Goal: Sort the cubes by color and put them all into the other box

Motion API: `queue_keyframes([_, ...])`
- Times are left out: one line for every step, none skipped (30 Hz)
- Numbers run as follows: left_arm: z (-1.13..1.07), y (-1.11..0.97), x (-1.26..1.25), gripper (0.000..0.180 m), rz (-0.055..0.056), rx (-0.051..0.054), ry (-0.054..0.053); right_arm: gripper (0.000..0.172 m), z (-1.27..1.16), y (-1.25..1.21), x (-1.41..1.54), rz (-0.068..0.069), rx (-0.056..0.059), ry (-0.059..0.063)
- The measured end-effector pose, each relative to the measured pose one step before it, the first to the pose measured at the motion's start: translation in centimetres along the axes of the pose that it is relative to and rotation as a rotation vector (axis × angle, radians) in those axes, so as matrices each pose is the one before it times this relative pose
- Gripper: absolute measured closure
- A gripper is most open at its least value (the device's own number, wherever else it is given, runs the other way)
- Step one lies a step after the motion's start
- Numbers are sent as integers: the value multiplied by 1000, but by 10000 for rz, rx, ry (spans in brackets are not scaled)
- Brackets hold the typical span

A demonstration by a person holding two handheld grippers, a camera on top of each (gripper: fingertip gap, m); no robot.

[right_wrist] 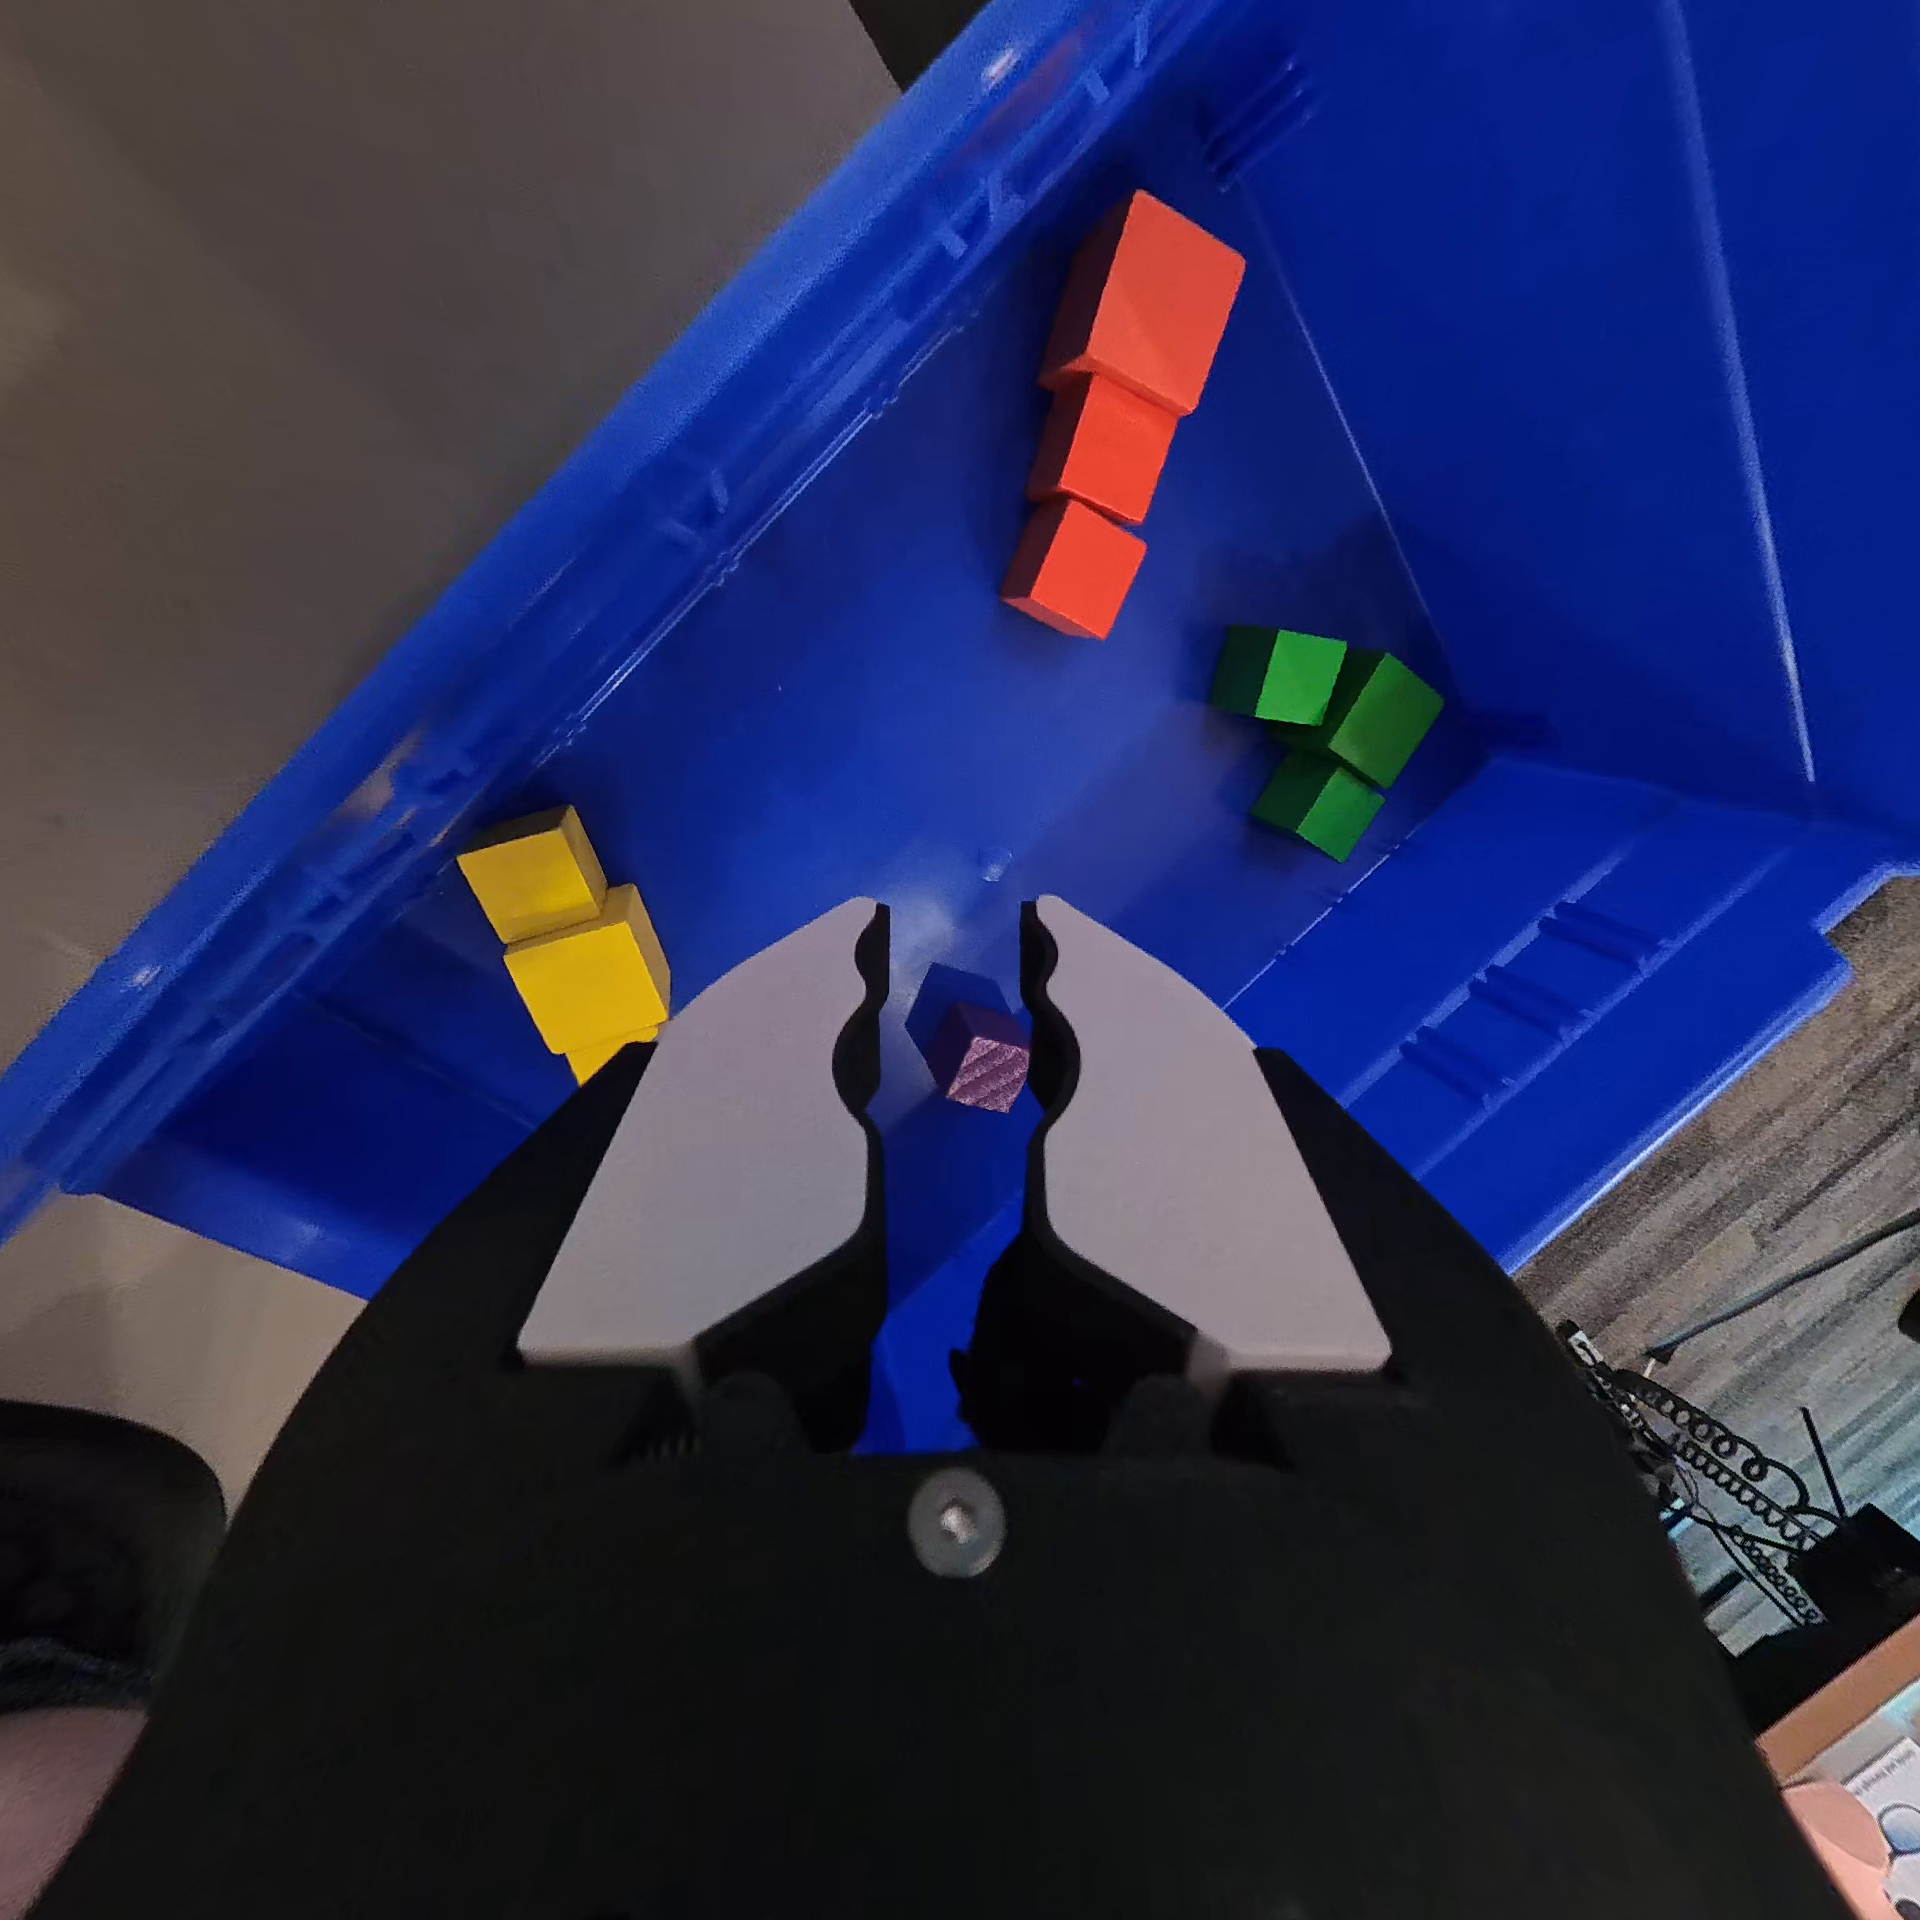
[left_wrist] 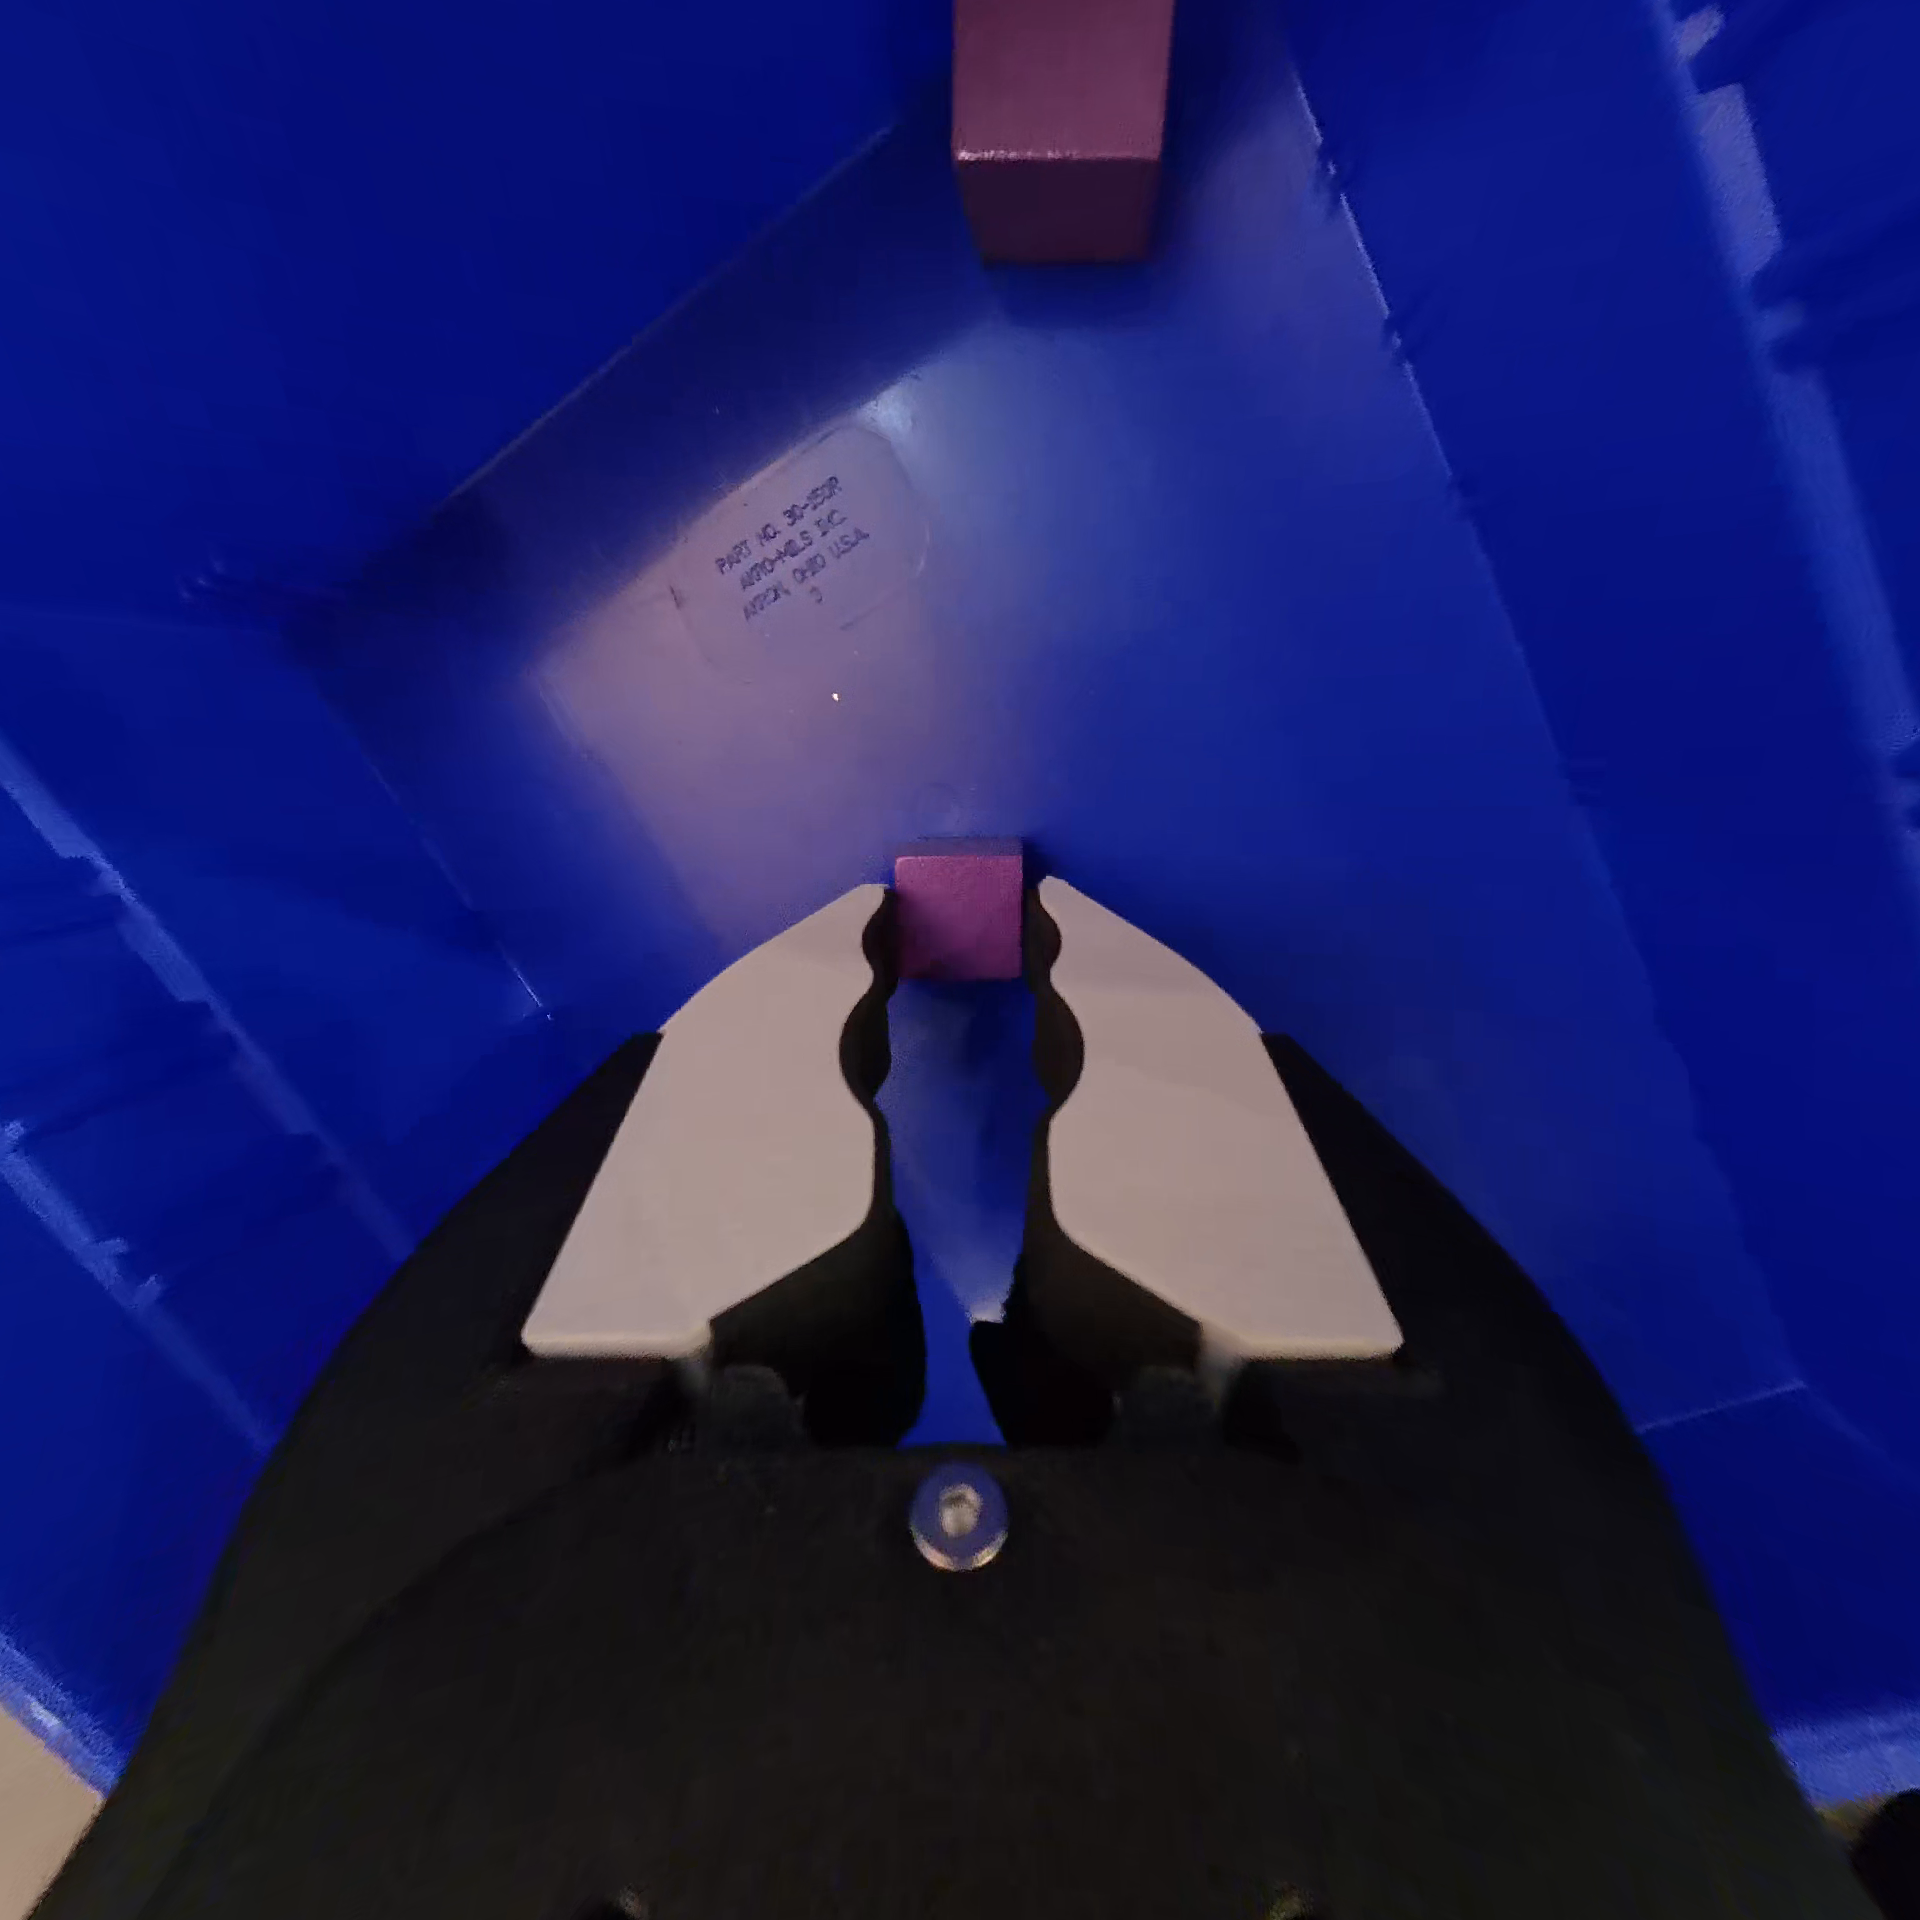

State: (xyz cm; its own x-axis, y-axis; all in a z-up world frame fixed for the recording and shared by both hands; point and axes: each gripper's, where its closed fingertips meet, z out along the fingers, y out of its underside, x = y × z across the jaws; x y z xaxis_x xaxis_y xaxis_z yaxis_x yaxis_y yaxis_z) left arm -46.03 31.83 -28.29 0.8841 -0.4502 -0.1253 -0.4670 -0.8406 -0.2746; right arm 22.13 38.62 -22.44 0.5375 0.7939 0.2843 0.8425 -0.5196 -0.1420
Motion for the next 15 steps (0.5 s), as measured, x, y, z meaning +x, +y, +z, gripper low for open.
queue_keyframes([8,-8,-10,158,-10,23,39,148,-31,-38,-23,-7,12,7])
queue_keyframes([-8,8,-24,158,-36,19,18,148,-71,-49,33,-6,21,35])
queue_keyframes([-28,4,-190,158,-66,2,-90,148,-141,-102,128,11,69,81])
queue_keyframes([-99,-48,-267,158,-70,22,-143,149,-251,-206,192,30,149,104])
queue_keyframes([-266,-239,-176,158,-83,145,-85,149,-371,-301,207,43,216,112])
queue_keyframes([-517,-476,-32,158,-111,312,16,150,-499,-353,210,51,250,116])
queue_keyframes([-781,-695,77,158,-92,449,65,150,-665,-397,268,49,298,167])
queue_keyframes([-985,-840,160,158,-92,512,100,149,-845,-594,267,-4,410,191])
queue_keyframes([-1141,-891,129,158,-91,506,43,149,-1041,-825,271,19,551,207])
queue_keyframes([-1266,-947,158,157,-40,485,-13,148,-1156,-1003,278,32,616,212])
queue_keyframes([-1382,-1100,317,158,31,518,15,147,-1231,-1128,213,-59,641,238])
queue_keyframes([-1490,-1326,508,158,79,589,43,146,-1301,-1307,139,-201,697,287])
queue_keyframes([-1512,-1536,732,158,90,653,105,146,-1327,-1536,141,-249,766,335])
queue_keyframes([-1449,-1666,1031,158,105,692,208,146,-1339,-1833,139,-302,871,382])
queue_keyframes([-1300,-1784,1420,158,145,719,367,146,-1285,-1930,-125,-295,896,239])
